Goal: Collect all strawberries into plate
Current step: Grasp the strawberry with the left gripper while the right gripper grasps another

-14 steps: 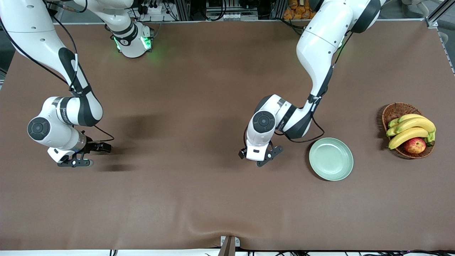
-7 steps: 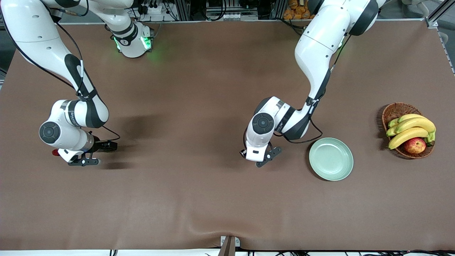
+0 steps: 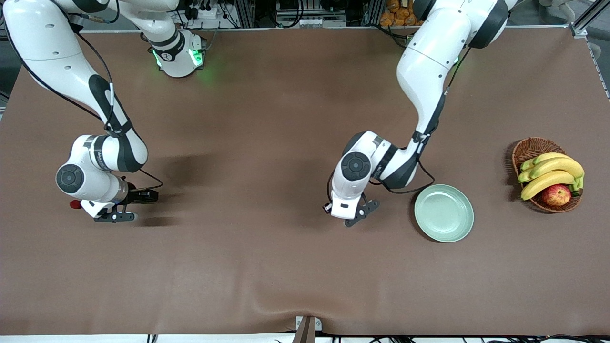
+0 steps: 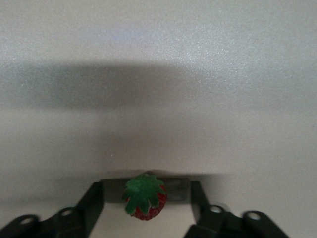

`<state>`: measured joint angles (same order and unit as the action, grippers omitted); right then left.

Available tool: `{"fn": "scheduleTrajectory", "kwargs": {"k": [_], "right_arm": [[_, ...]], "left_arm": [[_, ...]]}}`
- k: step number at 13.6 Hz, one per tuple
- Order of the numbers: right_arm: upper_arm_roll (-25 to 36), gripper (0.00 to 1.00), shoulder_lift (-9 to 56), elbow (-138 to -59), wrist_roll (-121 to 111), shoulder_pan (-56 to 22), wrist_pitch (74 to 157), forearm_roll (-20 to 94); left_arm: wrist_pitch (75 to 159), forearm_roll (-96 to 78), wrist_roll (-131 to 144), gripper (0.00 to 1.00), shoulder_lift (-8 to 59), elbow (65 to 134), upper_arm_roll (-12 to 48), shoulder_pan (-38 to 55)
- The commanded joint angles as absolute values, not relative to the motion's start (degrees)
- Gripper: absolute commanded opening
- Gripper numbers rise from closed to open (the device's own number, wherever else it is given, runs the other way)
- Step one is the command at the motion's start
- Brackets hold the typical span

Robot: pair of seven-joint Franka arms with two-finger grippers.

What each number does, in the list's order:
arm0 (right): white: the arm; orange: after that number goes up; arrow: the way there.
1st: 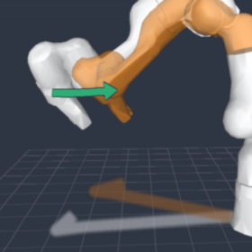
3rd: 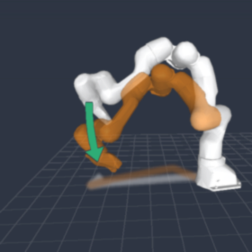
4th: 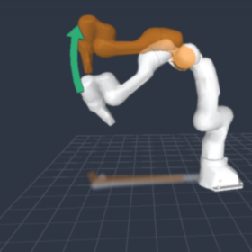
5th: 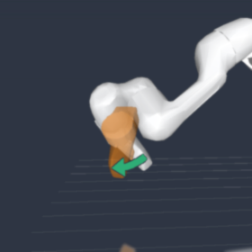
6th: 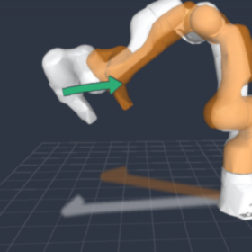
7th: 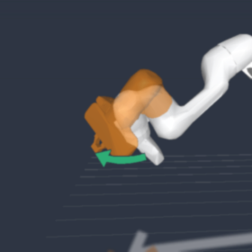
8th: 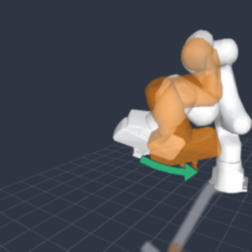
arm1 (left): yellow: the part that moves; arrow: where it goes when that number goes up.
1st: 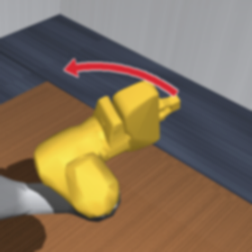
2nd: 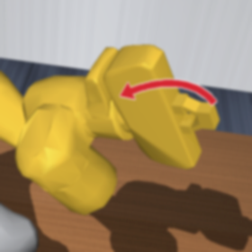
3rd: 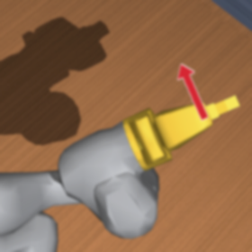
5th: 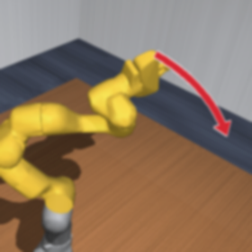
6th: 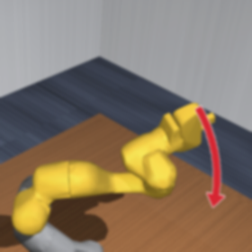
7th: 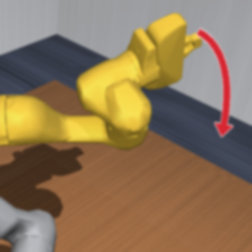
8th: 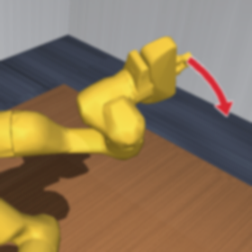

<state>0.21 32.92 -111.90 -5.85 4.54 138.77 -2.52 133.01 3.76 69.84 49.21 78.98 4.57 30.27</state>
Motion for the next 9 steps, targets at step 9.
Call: {"fn": "scheduleTrajectory", "kwargs": {"k": [9], "right_arm": [[-7.80,0.00,31.46,-107.68,-10.46,4.84,138.69,-1.33]], "left_arm": [[114.08,4.83,40.19,0.00,32.88,86.47,5.10,11.79]]}}
